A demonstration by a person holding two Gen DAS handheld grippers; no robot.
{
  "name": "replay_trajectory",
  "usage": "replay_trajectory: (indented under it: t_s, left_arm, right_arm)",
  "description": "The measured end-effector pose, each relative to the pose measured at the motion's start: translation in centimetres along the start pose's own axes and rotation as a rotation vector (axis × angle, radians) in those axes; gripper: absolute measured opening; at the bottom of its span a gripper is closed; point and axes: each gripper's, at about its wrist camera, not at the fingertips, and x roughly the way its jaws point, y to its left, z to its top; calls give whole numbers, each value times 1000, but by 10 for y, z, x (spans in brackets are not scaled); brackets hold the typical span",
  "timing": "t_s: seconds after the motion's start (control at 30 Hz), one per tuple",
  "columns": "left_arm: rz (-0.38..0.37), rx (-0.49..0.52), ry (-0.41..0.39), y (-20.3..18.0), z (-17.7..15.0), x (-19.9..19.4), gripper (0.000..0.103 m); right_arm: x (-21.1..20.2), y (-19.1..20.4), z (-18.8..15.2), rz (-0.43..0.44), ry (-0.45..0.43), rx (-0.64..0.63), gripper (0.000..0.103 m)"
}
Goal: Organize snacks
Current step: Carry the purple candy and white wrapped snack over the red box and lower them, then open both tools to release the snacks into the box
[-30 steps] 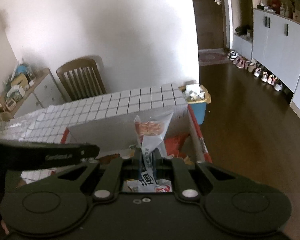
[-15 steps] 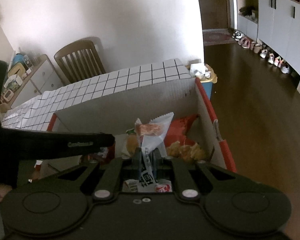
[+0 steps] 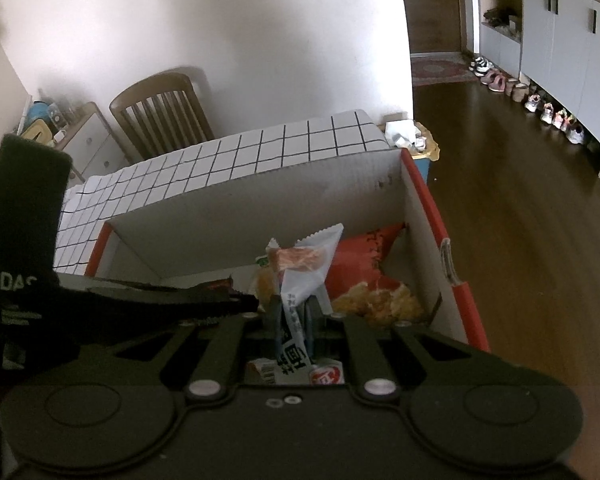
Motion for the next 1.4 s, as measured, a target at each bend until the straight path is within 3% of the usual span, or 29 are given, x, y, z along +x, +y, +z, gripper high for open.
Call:
replay_trajectory:
  t_s: [0.23, 0.43, 0.57, 0.9, 1.0, 1.2, 1.23, 1.3, 1.33, 1.37, 1.4]
  left_arm:
    - [-12, -19, 2, 6, -3, -8, 21]
    - [-21, -43, -9, 12, -7, -19, 32]
    - [-14, -41, -59, 14, -13, -37, 70]
    - [-27, -13, -129, 23, -35, -84, 72]
    - [-37, 5, -161, 25, -45, -102, 81]
    - [-63, 45, -229, 31, -66, -139, 86]
    - [-72, 46, -237, 33, -70, -146, 87]
    - [-90, 49, -260, 38, -78, -159, 89]
    - [-93, 50, -269, 39, -82, -164, 89]
    - [-93, 53, -281, 40, -87, -169, 90]
    - [-94, 56, -294, 41, -91, -175, 91]
  right_arm:
    - [-1, 1, -1, -5, 12, -2, 11]
    - [-4, 0, -4, -14, 13, 9, 11]
    - [-10, 3, -8, -16, 10, -13, 11]
    - [-29, 13, -19, -21, -18, -61, 13]
    - [-38, 14, -24, -29, -36, -61, 14]
    - [-64, 20, -34, -30, -93, -60, 23]
    - [-69, 21, -36, -27, -107, -57, 30]
    - [-80, 24, -39, -26, -128, -59, 58]
    - [-85, 26, -41, -26, -140, -62, 81]
    - [-91, 28, -44, -27, -157, -66, 94]
    - [-97, 30, -46, -32, -173, -67, 94]
